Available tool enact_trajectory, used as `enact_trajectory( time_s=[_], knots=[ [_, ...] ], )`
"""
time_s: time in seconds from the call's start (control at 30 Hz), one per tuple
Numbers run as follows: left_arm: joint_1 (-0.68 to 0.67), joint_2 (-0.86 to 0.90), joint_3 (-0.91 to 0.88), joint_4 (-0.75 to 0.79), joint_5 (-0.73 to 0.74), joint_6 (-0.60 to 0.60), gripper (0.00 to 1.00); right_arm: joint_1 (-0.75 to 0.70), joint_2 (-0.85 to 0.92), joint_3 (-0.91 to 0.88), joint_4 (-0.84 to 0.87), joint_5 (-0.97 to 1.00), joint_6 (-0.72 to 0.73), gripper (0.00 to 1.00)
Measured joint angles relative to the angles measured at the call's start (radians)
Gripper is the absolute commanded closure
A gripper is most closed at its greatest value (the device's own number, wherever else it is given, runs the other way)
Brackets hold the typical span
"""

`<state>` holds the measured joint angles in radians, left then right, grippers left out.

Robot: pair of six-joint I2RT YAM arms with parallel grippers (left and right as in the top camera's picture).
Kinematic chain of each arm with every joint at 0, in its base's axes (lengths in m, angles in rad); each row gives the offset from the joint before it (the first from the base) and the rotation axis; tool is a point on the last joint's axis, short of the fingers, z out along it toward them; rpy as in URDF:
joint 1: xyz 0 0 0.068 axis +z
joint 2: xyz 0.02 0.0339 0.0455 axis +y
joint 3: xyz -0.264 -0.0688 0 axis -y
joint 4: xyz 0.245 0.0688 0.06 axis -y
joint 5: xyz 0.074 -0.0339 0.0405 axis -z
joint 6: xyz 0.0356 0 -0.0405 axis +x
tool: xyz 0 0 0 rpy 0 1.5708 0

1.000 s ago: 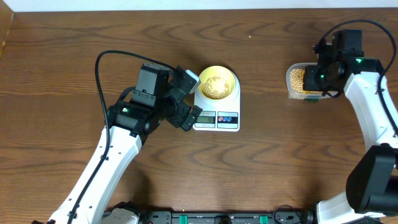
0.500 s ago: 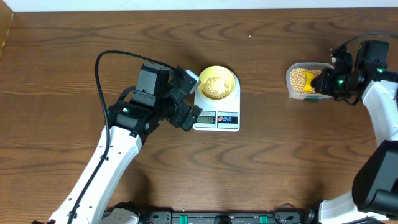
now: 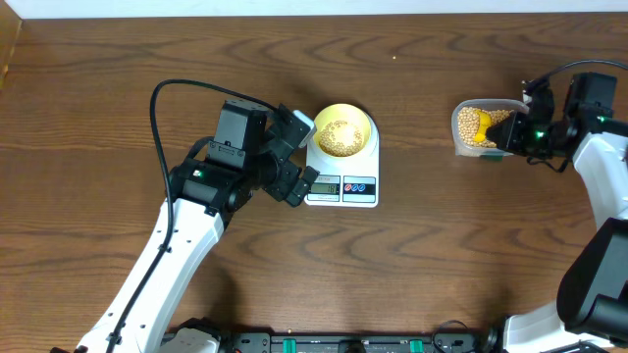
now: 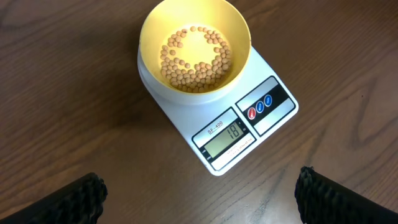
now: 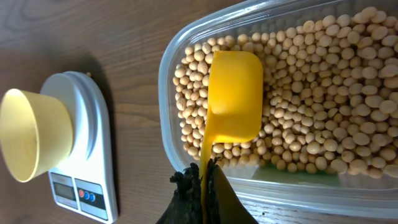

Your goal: Scoop item into bowl and weigh 50g on scale

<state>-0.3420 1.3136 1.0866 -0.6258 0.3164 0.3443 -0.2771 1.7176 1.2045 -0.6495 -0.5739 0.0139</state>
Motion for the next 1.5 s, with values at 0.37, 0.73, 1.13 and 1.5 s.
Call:
enact_trajectory(
  time_s=[0.37,0.73,1.13,1.5],
  knots=[
    [0.000,0.000,0.000,0.000,0.000,0.000,0.01,-0.085,0.000,-0.003,-0.023,-0.106,0.000,0.99],
    [0.000,0.000,0.000,0.000,0.000,0.000,0.01,-0.168,0.000,-0.003,-0.035,-0.154,0.000,0.99],
    [0.000,0.000,0.000,0.000,0.000,0.000,0.01,-0.235,0.000,-0.003,-0.020,-0.293,0.000,0.99],
    [0.000,0.000,0.000,0.000,0.000,0.000,0.01,-0.276,0.000,-0.003,-0.010,-0.399,0.008,0.99]
  ],
)
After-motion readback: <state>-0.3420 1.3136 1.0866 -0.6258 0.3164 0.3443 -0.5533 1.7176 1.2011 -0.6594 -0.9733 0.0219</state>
